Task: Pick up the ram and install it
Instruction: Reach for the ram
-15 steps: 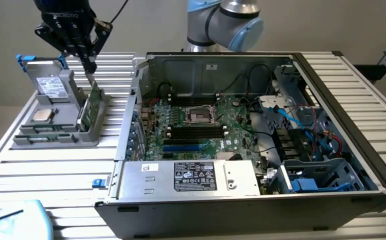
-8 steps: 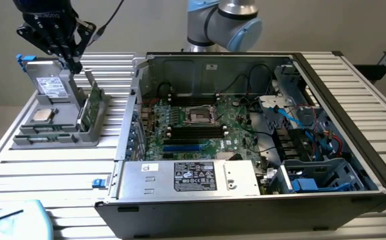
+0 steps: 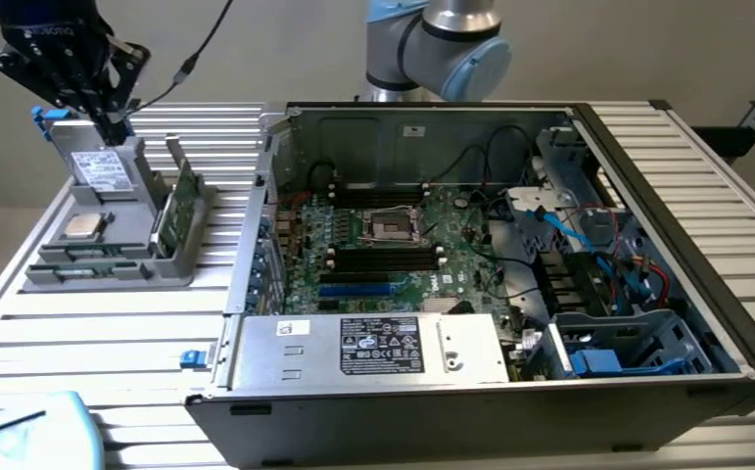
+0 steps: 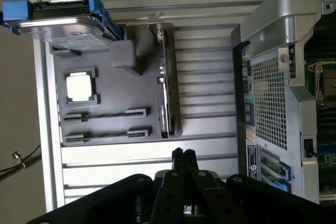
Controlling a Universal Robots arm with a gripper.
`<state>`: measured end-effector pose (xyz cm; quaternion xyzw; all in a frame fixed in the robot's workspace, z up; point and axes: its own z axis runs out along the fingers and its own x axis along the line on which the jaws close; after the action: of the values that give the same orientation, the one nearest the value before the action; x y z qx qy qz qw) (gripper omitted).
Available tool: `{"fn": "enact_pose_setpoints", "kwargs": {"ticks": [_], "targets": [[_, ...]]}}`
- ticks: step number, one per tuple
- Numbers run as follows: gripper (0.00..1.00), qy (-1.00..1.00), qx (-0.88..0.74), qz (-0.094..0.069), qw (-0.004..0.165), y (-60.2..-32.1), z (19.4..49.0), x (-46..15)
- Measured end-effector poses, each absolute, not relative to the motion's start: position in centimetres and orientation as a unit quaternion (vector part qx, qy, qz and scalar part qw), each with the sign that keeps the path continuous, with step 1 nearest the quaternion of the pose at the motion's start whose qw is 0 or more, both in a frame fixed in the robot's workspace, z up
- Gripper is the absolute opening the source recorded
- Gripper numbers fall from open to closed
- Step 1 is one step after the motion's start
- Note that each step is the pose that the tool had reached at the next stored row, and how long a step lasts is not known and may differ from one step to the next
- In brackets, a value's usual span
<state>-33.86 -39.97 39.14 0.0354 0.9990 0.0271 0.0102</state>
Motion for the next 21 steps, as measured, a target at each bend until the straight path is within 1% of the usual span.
{"fn": "enact_pose_setpoints", "kwargs": {"ticks": [21], "targets": [[0.1,0.999,0.035,0.027,0.01,-40.4,38.9,-40.0]]}}
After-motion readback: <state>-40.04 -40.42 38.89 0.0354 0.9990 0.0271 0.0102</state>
